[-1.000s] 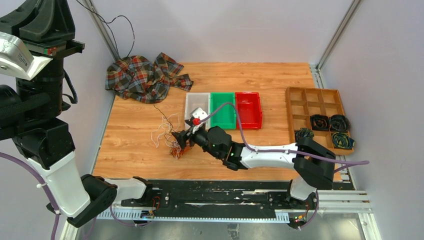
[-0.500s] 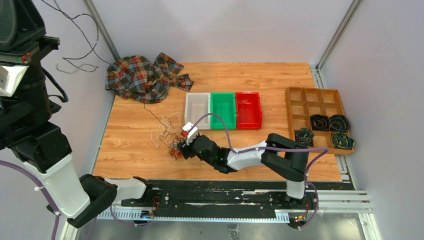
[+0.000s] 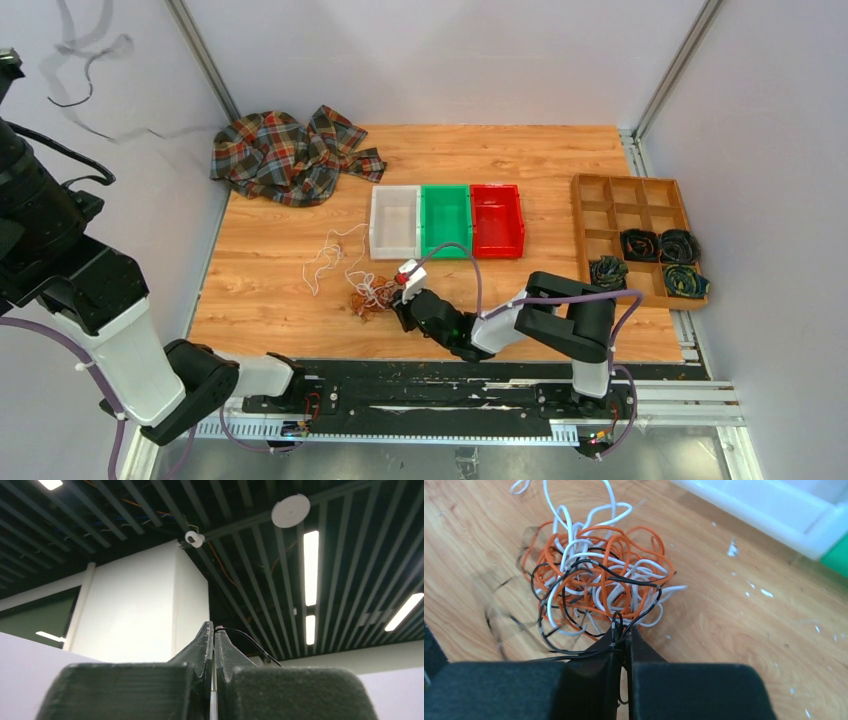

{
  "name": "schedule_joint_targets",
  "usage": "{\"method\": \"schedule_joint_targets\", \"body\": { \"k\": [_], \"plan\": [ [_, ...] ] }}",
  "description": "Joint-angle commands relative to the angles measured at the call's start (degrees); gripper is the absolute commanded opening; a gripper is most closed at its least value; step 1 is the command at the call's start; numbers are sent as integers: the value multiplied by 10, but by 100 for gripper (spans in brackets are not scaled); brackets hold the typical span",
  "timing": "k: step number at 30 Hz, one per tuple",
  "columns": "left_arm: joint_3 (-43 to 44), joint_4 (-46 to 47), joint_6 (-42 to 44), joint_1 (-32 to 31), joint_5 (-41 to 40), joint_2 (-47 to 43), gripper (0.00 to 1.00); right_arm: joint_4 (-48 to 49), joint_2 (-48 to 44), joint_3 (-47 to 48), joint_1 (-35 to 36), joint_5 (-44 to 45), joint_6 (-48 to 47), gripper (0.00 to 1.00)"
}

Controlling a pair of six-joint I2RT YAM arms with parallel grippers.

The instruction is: Untangle the cables

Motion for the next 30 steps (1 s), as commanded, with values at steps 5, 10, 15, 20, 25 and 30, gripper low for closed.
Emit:
{"method": "schedule_joint_targets", "body": {
  "k": [5, 10, 15, 20, 25, 30],
  "plan": [
    [21, 96, 43, -5, -34, 21, 1, 79, -33, -103, -35, 56, 110, 1],
    [-97, 19, -24, -5, 21, -49, 1, 51, -94, -104, -34, 16, 71, 31],
    [-234, -48, -80, -5, 107, -117, 1, -25, -205, -87, -29, -18, 4, 73],
    [-302, -175, -121, -5, 184, -151, 1, -133, -336, -37, -28, -56, -61, 78],
    [-368, -255, -157, -5, 255, -182, 1, -215, -411, 24, -28, -115, -116, 80],
    [-416, -303, -195, -5, 295, -198, 0, -255, -444, 66, -28, -124, -149, 82]
  ]
}}
